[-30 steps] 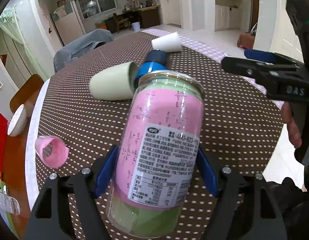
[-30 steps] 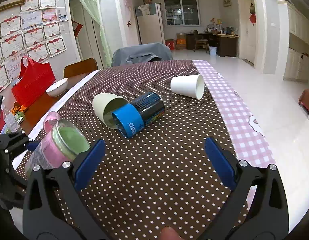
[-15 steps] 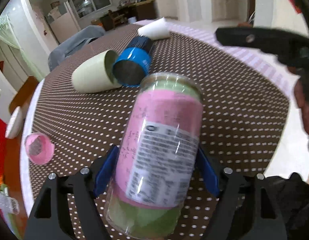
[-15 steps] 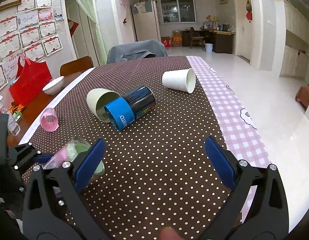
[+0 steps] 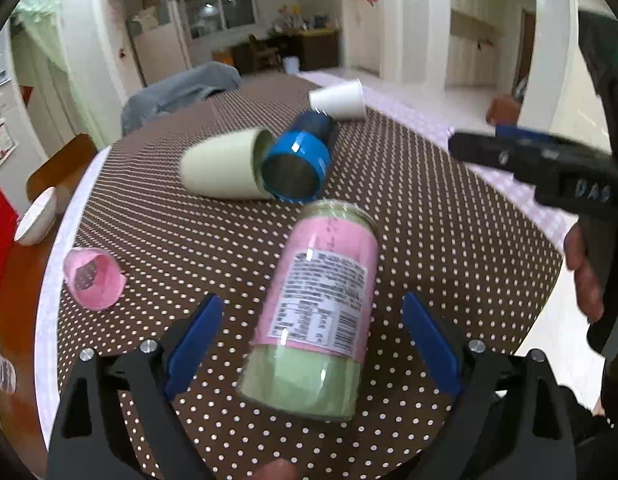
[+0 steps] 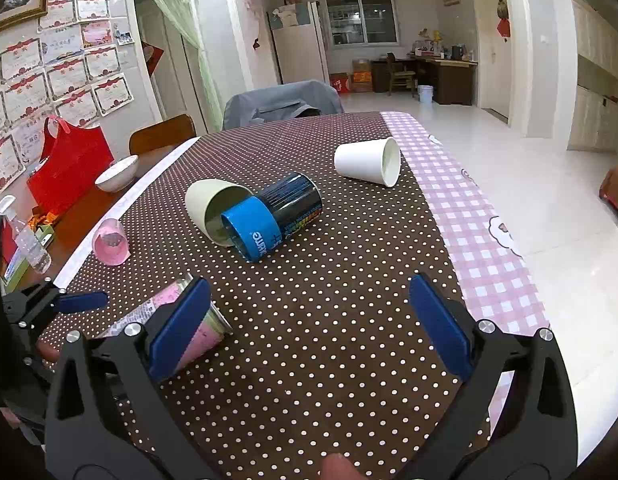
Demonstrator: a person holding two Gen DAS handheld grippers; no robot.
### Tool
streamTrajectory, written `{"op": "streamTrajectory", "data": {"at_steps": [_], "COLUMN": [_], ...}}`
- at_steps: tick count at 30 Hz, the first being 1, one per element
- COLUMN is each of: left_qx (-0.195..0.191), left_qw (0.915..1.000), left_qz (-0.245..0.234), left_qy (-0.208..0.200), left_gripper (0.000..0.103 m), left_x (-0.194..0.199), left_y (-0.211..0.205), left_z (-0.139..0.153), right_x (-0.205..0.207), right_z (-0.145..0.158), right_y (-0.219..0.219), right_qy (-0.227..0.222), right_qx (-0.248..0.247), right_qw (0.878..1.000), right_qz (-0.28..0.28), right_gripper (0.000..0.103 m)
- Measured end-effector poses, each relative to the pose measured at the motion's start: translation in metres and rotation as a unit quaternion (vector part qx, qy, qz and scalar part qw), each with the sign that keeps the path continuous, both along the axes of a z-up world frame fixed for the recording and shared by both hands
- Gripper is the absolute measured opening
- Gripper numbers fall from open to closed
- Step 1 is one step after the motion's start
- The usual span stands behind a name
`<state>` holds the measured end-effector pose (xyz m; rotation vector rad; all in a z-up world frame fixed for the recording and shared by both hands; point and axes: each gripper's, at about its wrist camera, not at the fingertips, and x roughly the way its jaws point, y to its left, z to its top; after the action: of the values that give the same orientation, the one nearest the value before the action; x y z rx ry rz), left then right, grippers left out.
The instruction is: Flip cup upside down
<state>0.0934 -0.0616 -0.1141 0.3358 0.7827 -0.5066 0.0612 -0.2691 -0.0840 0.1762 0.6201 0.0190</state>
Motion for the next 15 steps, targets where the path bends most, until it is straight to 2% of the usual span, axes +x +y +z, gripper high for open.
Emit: {"op": "streamTrajectory", "data": {"at_steps": [5, 15], "left_qx": [-0.019, -0.053], "left_qw": [0.999, 0.9939], "left_qz": [0.035, 0.081], "left_qy": [-0.02, -0.052], "left_gripper": [0.094, 0.095], "left_x": [-0.008, -0.019], "left_y": [0.012, 0.034], "left_z": [0.013, 0.037], "right_x": [0.0, -0.002], "right_z": [0.004, 0.019], "right_y": [0.005, 0.02], "right_qy": [-0.003, -0.026], "right_qx": [0.007, 0.005], "right_qw": [1.0, 0.999], "right_qz": [0.012, 0.036], "right_gripper": [0.097, 0.097]}}
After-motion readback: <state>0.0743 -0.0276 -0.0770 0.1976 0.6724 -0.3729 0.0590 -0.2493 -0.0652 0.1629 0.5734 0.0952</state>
